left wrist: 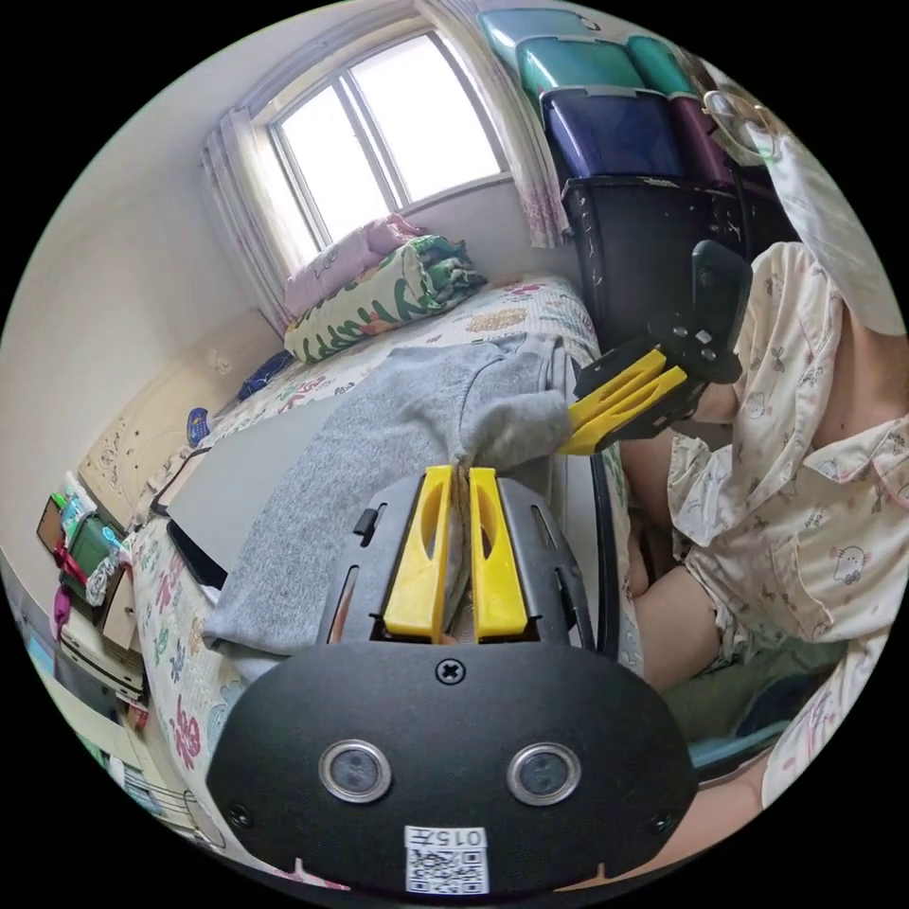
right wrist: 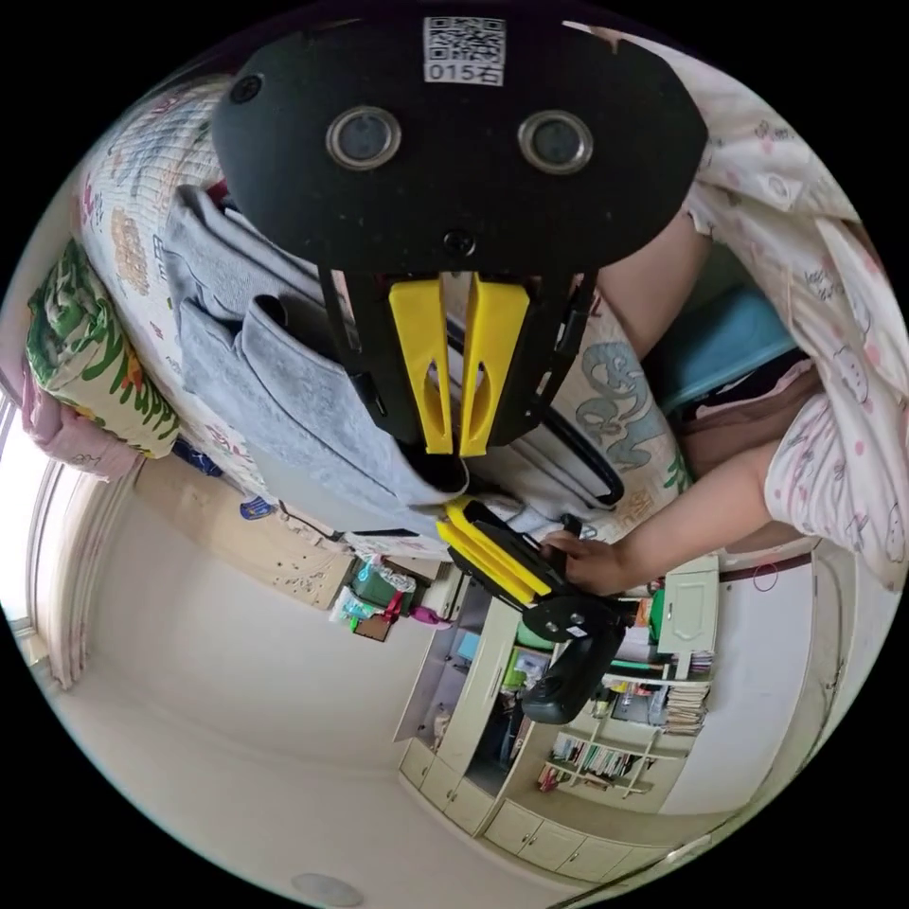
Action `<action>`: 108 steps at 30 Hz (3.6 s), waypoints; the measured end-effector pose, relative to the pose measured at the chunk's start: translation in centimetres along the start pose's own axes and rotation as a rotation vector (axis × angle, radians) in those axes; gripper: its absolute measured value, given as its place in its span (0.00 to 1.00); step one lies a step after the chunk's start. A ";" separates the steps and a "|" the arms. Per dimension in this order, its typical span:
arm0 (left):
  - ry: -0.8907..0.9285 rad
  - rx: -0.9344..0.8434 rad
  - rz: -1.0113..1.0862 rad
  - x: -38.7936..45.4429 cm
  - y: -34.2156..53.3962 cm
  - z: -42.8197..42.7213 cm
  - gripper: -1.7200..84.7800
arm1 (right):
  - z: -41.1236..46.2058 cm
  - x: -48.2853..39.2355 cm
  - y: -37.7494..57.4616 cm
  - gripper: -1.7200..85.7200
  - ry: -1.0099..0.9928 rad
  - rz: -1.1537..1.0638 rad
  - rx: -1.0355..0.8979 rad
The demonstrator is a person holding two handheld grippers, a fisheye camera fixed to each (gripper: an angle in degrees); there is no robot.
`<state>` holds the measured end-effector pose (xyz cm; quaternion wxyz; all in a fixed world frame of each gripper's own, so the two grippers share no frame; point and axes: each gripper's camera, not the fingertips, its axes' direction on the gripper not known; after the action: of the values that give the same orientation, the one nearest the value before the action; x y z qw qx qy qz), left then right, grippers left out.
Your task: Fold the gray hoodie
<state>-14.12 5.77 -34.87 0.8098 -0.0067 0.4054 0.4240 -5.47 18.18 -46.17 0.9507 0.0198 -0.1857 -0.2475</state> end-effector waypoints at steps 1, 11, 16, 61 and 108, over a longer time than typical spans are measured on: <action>0.007 -0.019 0.015 0.4 0.6 0.6 0.04 | -0.1 0.6 -0.7 0.01 -0.016 -0.007 -0.029; -0.124 -0.250 0.102 4.1 2.3 4.7 0.04 | -4.6 8.6 -8.9 0.06 -0.153 0.094 -0.011; -0.083 -0.144 0.025 2.9 3.1 2.3 0.04 | -11.4 18.7 -9.0 0.07 -0.141 0.298 0.060; -0.077 0.107 -0.581 -23.2 -41.3 40.3 0.04 | -43.8 39.2 -10.8 0.05 0.299 0.502 0.496; -0.130 -0.236 -0.848 -37.0 -17.3 19.3 0.06 | -3.7 -14.1 -11.1 0.05 -0.452 -0.015 0.166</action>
<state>-1.14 -23.66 -3.09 0.9297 -0.2379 0.2638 0.0971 -20.60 15.00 -55.92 0.8783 0.0434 -0.4133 -0.2365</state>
